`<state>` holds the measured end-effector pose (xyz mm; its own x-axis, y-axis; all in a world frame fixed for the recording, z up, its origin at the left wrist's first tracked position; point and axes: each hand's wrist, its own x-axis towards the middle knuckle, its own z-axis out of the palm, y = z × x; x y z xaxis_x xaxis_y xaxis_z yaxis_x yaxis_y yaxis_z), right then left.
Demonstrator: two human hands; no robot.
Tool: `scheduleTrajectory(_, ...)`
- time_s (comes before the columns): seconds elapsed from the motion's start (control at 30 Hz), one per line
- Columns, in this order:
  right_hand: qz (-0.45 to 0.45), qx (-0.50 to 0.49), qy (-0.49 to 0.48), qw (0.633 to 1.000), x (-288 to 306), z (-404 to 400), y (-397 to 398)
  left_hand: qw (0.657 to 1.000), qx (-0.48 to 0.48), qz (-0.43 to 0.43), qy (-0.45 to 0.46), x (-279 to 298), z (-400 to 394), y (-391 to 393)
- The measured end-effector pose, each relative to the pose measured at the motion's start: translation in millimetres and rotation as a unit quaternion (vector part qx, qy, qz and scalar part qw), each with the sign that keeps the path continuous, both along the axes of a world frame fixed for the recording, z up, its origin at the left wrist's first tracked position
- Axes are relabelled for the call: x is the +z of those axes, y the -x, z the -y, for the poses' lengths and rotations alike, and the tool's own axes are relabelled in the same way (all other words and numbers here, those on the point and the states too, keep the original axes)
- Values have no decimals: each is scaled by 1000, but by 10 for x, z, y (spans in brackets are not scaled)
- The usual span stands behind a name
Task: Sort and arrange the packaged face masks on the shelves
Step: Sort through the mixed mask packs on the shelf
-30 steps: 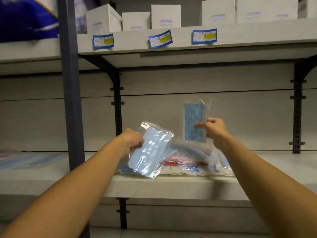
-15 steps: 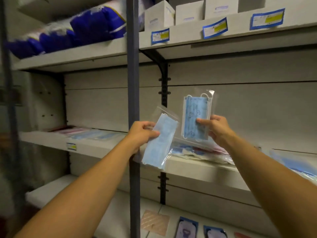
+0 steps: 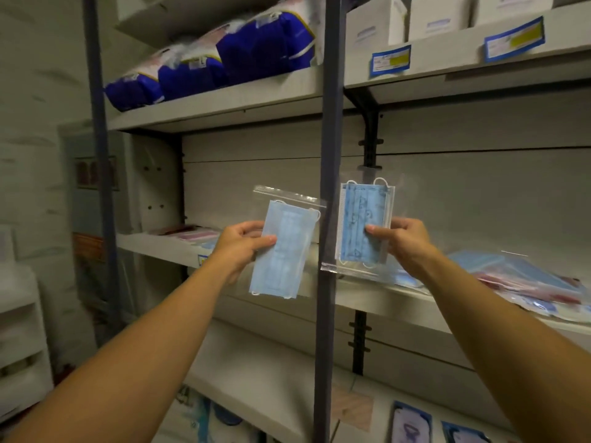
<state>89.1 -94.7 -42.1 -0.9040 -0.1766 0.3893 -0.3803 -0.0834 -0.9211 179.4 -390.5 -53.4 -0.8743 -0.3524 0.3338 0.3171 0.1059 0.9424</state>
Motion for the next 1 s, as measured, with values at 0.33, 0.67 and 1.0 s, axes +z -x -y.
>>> scheduleTrajectory(0.33, -37, -28, -43, 998, -49, 928, -279, 998, 39, 19, -44, -168, 1112, -225)
scheduleTrajectory(0.67, -8, -24, -50, 998, -253, 1867, -339, 998, 50, 24, -38, -222, 1924, -329)
scheduleTrajectory(1.0, -2, 8, -8, 1000, -103, 2748, 235, 997, 68, 9, -21, -79, 2573, 36)
